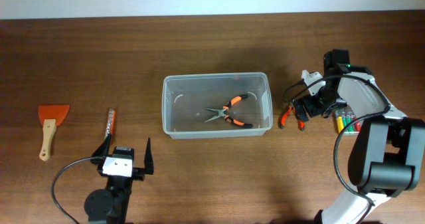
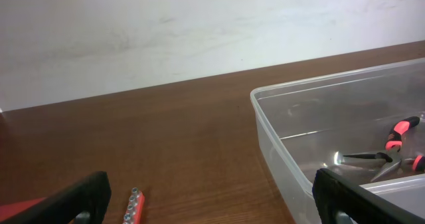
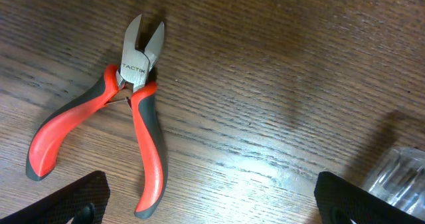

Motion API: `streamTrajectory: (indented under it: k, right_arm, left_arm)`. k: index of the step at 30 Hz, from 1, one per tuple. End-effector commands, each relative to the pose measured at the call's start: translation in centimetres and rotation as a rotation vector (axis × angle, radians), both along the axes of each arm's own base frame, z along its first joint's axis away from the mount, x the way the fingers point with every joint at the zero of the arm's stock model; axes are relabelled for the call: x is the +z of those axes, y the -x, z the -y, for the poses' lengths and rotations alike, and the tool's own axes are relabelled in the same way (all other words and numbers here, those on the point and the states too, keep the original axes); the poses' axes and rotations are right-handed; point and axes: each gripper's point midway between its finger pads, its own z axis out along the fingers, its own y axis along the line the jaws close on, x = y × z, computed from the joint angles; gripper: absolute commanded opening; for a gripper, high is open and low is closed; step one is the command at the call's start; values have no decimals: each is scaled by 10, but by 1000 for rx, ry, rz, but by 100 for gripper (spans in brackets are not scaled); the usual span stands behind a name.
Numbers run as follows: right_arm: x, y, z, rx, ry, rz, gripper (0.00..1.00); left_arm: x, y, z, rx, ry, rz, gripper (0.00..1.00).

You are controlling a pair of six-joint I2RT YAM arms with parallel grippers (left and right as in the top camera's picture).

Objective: Pack container

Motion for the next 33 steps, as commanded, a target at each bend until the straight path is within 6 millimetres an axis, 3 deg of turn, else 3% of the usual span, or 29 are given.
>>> streamTrajectory:
  k: [1, 18, 33]
  right_arm:
    - [-3, 1, -8, 31, 4, -9, 99]
    - [-5, 1, -13, 50, 22, -19, 99]
    - [-22, 9, -11, 18, 29, -80, 99]
  left_arm:
    - [-2, 0, 0, -1, 6, 0, 99]
    - [-2, 0, 0, -1, 6, 0, 99]
    - [-2, 0, 0, -1, 6, 0, 99]
